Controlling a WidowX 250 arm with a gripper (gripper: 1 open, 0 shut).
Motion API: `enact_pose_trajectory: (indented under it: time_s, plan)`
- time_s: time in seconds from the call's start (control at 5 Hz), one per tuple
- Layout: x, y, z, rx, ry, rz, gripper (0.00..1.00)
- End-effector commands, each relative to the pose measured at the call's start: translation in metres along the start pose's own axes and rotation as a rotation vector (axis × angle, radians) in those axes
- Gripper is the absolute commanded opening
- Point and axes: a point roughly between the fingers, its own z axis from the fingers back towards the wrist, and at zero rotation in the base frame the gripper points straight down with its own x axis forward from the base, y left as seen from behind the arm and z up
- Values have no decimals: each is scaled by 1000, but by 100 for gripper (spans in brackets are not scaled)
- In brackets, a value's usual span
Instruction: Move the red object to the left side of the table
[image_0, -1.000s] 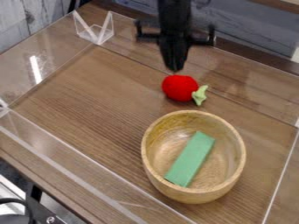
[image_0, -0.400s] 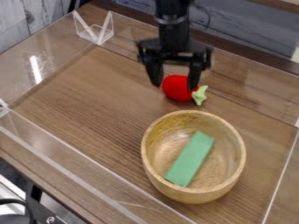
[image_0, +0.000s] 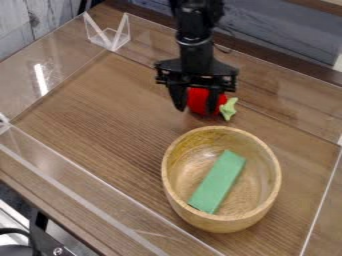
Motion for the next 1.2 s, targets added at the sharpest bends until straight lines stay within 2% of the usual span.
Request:
enact_pose_trajectory:
  time_s: [0.0, 0.2, 0.4, 0.6, 1.0]
  plan:
    - [12, 7, 29, -21, -92, 21, 0]
    - [17, 16, 48, -34, -141, 57, 0]
    - [22, 22, 71, -54, -176, 75, 0]
    - [20, 14, 65, -50, -172, 70, 100]
    - [28, -1, 56, -33, -142, 33, 100]
